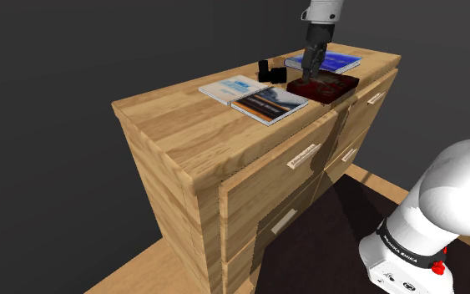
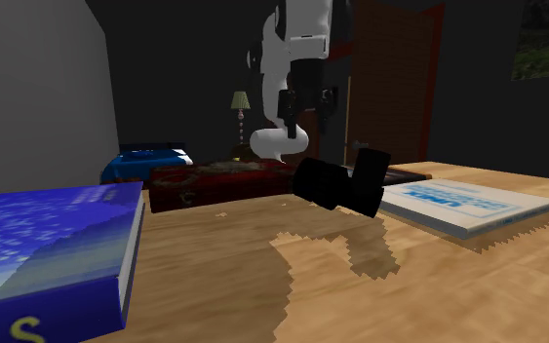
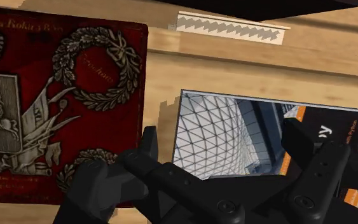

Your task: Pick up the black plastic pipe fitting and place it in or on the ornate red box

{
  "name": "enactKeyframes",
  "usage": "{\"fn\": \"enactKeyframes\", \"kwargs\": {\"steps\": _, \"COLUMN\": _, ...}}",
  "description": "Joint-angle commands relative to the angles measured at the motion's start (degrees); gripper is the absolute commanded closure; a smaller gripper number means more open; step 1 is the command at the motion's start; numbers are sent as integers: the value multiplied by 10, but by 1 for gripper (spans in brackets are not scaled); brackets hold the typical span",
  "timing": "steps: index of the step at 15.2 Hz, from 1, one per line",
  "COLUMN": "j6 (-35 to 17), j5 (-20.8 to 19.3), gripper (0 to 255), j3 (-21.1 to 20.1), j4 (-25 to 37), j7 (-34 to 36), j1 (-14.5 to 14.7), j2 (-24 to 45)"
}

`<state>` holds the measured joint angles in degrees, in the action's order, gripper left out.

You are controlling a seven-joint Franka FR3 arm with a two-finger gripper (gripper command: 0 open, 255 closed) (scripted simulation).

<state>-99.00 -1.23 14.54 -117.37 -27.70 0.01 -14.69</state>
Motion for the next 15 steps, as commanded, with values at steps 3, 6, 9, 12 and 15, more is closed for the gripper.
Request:
{"fn": "enactKeyframes", "kwargs": {"steps": 3, "j6": -11, "j5": 24, "gripper": 0, "j3": 23, "j4": 86, "j7": -70, "j1": 0, "j2": 89}}
{"fn": "enactKeyframes", "kwargs": {"steps": 6, "j6": -9, "j5": 49, "gripper": 0, "j3": 33, "j4": 159, "j7": -118, "j1": -5, "j2": 157}}
{"fn": "enactKeyframes", "kwargs": {"steps": 9, "j6": 2, "j5": 78, "gripper": 0, "j3": 38, "j4": 243, "j7": -164, "j1": -16, "j2": 229}}
{"fn": "enactKeyframes", "kwargs": {"steps": 12, "j6": 24, "j5": 107, "gripper": 0, "j3": 38, "j4": 342, "j7": -204, "j1": -33, "j2": 305}}
{"fn": "enactKeyframes", "kwargs": {"steps": 15, "j6": 58, "j5": 136, "gripper": 0, "j3": 31, "j4": 463, "j7": -237, "j1": -57, "j2": 389}}
